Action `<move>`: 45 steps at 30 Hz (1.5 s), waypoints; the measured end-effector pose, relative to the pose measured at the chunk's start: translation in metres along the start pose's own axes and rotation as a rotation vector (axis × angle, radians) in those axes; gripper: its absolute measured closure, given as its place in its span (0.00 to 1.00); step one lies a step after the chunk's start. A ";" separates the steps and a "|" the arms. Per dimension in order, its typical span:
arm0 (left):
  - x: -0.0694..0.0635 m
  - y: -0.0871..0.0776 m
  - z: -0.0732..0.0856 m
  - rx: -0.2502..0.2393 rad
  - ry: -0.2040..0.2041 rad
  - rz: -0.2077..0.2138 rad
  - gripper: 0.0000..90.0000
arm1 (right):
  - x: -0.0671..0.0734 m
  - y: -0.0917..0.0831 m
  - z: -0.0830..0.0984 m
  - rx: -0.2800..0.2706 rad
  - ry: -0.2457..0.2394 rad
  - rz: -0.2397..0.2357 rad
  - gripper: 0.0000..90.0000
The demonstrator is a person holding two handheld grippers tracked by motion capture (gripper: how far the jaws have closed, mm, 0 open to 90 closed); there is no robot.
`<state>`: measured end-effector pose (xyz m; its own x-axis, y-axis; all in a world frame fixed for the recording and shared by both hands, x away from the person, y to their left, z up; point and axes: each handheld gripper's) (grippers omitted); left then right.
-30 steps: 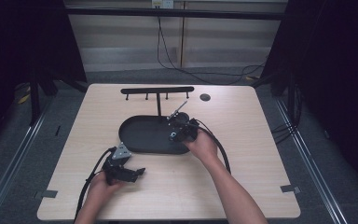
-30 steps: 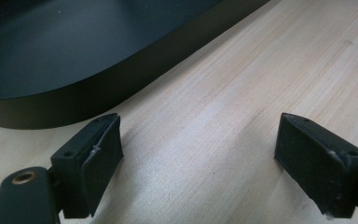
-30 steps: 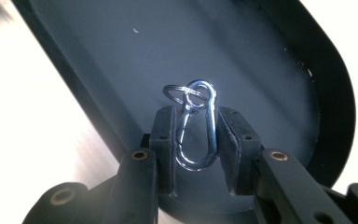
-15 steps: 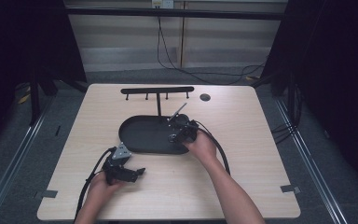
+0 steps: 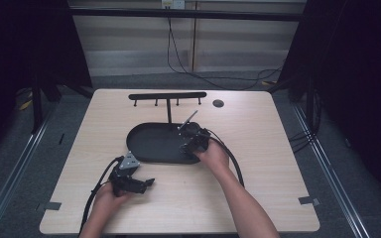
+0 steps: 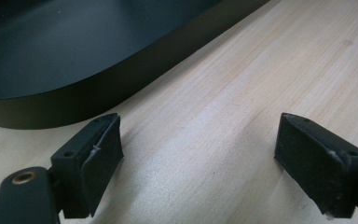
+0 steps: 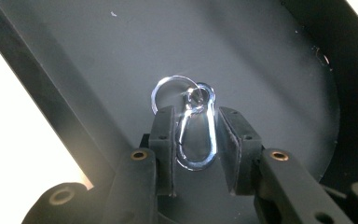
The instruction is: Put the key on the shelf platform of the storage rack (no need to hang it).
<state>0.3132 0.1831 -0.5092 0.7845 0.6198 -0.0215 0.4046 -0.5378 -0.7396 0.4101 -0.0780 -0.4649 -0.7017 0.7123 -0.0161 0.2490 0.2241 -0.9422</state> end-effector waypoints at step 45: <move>0.000 0.000 0.000 0.001 0.002 0.000 0.16 | -0.004 0.010 0.000 0.020 0.057 0.035 0.67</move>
<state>0.3132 0.1831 -0.5092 0.7853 0.6188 -0.0203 0.4044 -0.5375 -0.7400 0.4154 -0.0788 -0.4744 -0.6536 0.7563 -0.0303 0.2590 0.1859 -0.9478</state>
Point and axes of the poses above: each handheld gripper's, and its own axes: y roughly forward along the jaws, z roughly out of its underside, x roughly to its left, and after that the axes turned 4 degrees about x, right-handed
